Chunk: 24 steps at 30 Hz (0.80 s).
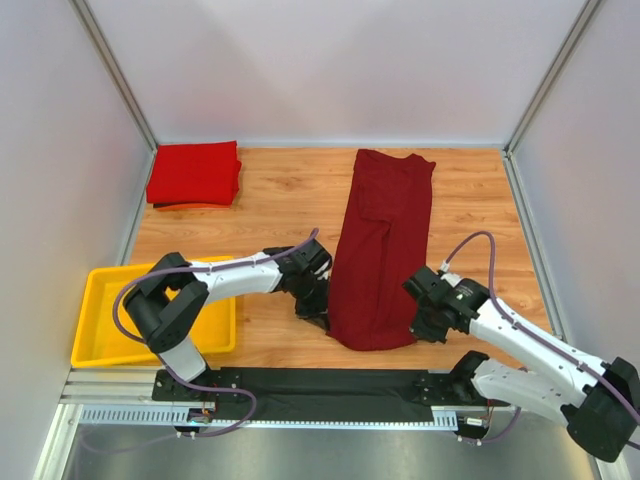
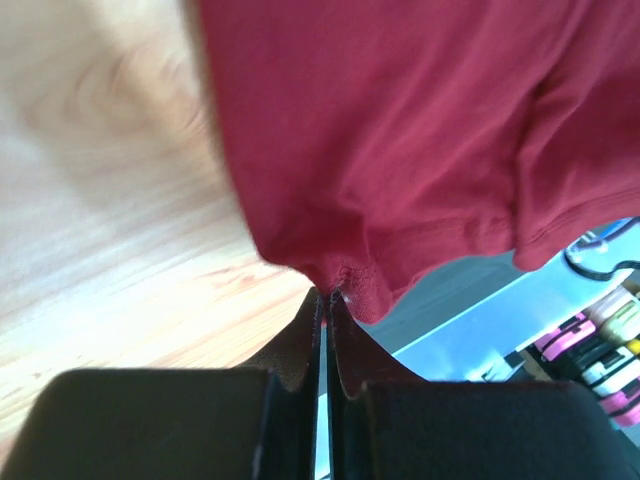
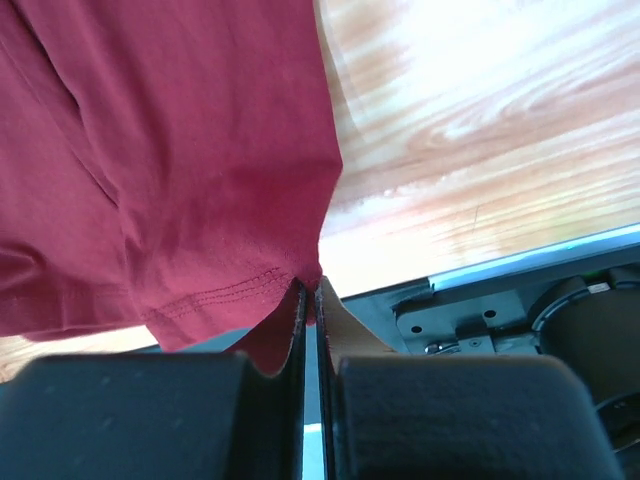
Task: Fold and stack the t-shirts
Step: Fold the tshirt
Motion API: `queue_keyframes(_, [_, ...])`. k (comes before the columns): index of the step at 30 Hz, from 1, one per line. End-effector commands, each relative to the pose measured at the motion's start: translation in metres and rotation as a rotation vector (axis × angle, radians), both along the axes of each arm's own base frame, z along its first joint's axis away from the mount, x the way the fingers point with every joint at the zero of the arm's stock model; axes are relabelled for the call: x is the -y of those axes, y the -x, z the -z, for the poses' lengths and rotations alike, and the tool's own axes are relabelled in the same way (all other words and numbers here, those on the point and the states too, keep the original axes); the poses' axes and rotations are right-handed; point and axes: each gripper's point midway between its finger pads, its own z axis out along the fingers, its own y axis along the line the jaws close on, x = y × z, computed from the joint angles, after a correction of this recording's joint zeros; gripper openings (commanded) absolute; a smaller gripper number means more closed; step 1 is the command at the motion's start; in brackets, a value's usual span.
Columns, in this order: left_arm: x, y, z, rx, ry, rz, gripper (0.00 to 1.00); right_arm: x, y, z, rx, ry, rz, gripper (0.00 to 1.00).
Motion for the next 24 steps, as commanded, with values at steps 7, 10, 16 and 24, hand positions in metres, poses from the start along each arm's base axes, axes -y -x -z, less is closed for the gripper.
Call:
queue_keyframes(7, [0.014,-0.069,-0.027,0.034,0.010,-0.014,0.00,0.006,-0.071,-0.037,0.125,0.074,-0.069,0.00])
queue_keyframes(10, [0.012,-0.090,-0.032,0.035,0.001,-0.028,0.00,0.009,-0.093,-0.043,0.132,0.083,-0.078,0.00])
queue_keyframes(16, [0.024,-0.157,-0.038,0.028,0.072,-0.044,0.00,0.027,-0.156,-0.060,0.182,0.120,-0.109,0.00])
queue_keyframes(24, [0.043,-0.244,-0.053,0.079,0.178,-0.077,0.00,0.036,-0.235,-0.037,0.139,0.113,-0.168,0.00])
